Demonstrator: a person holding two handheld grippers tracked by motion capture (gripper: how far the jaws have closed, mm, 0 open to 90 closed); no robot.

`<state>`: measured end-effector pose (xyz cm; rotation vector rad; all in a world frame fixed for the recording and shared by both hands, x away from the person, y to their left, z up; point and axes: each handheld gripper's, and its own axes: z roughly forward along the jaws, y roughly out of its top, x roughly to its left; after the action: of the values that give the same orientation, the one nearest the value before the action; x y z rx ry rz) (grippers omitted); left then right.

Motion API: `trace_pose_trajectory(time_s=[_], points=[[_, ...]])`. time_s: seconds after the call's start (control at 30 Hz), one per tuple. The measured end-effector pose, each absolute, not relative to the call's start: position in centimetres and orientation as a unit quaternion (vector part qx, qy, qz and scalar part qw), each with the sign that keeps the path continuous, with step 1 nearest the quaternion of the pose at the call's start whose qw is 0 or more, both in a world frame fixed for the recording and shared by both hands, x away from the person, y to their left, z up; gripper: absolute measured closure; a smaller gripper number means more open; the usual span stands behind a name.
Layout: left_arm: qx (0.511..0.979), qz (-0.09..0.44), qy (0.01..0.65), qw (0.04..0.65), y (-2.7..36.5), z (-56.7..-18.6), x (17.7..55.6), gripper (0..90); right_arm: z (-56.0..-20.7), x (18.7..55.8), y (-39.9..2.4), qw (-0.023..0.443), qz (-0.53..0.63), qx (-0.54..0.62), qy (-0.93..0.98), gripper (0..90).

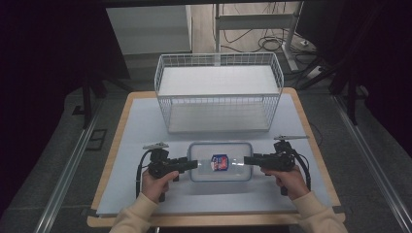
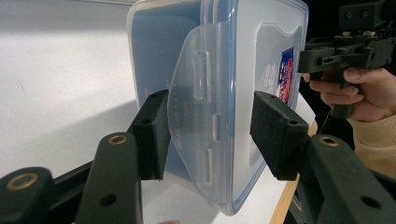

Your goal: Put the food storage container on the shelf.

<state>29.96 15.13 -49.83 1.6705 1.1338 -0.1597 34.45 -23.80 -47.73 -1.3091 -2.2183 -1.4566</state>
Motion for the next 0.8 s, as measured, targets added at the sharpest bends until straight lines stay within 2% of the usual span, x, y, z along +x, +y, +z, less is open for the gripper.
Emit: trace_pose_trajectory(time_s=[0.47,0.8], points=[[0.697,-0.046,0.462,0.547,15.4,-47.5,30.3,49.6,-44.9,34.6,-23.4,0.052,-0.510,-0.412,-0.753,52.7],[0.699,-0.023,0.446,0.559,15.6,-44.2,31.1,49.6,-42.1,35.1,-23.3,0.030,-0.524,-0.397,-0.753,52.7]])
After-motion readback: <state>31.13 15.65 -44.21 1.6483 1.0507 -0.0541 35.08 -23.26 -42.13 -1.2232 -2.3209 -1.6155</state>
